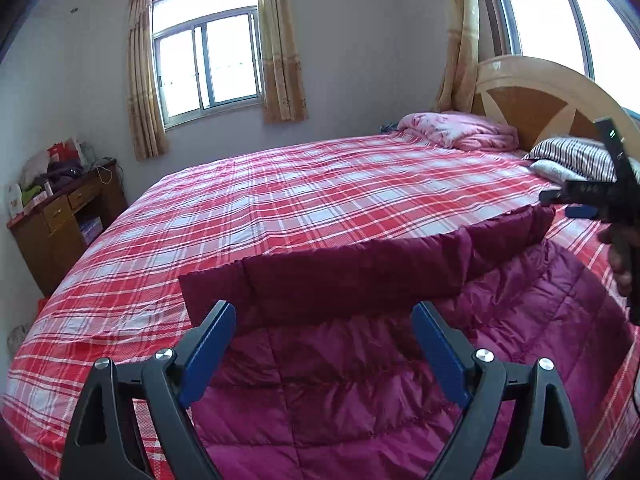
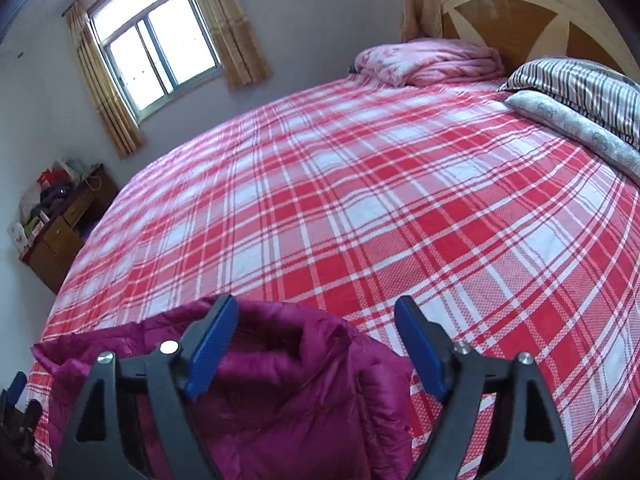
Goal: Fold large clothes
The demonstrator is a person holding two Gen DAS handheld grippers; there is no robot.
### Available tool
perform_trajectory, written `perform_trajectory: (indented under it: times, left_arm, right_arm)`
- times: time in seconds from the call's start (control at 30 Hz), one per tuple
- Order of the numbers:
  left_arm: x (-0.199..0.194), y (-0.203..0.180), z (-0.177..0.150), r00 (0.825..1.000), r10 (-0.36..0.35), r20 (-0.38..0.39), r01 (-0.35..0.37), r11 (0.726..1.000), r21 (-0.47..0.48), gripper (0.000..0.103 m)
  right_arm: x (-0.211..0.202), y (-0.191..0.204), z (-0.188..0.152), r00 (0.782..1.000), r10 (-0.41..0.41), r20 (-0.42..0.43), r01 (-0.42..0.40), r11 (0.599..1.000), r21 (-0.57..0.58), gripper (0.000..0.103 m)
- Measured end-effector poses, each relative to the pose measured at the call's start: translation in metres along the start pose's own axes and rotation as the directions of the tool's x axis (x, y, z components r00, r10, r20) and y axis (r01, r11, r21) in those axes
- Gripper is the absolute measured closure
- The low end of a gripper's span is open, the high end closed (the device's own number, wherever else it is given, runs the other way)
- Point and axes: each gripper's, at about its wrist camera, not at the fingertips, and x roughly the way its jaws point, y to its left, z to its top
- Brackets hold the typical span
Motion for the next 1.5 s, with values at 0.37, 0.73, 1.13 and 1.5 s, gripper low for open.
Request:
perform_trajectory:
  times: [0.37,0.73,1.13,1.5]
  left_arm:
    - [0.076,-0.023,0.002,0.979,0.195,-0.068,-0.188,0.978,0.093,0.013]
    - [0.134,-0.010,-0.001,0.962,0.169,-0.213,-0.173,0.985,0.000,0.010]
    - [0.150,-0.001,-0.009,0.944,0.127,-0.303,-0.151,0.987,-0.057,0.002]
    - [0.159,0.001,-0.012,0.932,0.115,-0.345,-0.145,0.987,-0.063,0.001]
  right_arm:
    - [0.052,0.113,-0.067,0.995,0.023,-0.100,-0.054,0.946,-0.321,0.034]
    - [0.092,0.089,-0.057,0.993,-0.040,-0.108,0.007,0.957,-0.288,0.036]
    - [0.104,0.089,-0.063,0.987,-0.050,-0.155,0.005,0.961,-0.275,0.034]
    - [0.114,0.094,-0.065,0.978,-0.101,-0.182,0.040,0.949,-0.312,0.032]
